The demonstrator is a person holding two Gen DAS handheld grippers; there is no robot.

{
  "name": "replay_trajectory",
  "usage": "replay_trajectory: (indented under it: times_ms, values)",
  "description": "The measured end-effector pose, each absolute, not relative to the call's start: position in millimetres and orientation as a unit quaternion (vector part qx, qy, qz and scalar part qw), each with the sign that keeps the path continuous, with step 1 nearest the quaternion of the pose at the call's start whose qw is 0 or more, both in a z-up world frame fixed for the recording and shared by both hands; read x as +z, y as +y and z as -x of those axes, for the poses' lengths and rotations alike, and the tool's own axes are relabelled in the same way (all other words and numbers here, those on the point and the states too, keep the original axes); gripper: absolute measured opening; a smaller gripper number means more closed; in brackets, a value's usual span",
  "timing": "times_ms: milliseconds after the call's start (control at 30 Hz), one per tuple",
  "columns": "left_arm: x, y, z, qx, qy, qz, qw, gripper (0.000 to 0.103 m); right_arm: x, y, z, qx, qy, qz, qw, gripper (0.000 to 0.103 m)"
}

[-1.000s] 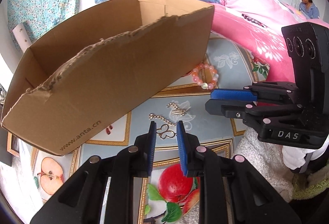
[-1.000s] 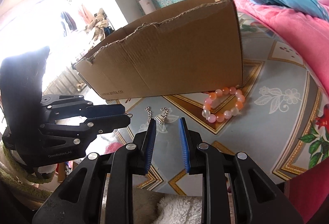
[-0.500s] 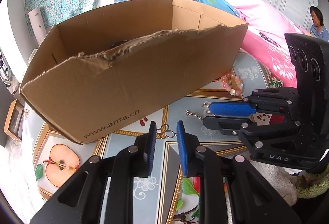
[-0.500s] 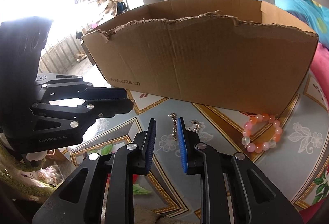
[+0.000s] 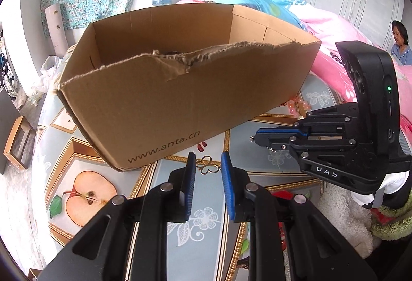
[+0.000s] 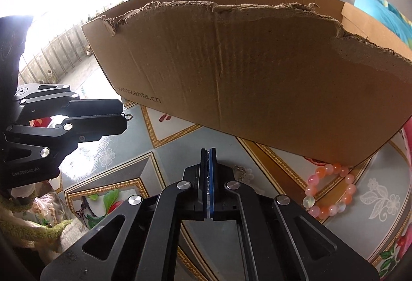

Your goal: Organize jewelry

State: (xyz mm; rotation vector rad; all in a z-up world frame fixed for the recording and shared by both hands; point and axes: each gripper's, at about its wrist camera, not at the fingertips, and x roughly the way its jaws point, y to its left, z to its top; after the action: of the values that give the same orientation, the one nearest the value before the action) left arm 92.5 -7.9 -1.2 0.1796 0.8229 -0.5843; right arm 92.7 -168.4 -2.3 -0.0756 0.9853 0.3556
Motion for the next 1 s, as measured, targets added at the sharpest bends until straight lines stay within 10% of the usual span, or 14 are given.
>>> replay_trajectory:
  times_ms: [1000]
  values:
    - [117,-48,-120,-0.328,0.294,-0.075,0.895,0.019,135,-217,-137,0.2,0.323,-0.033,0.924,0.0]
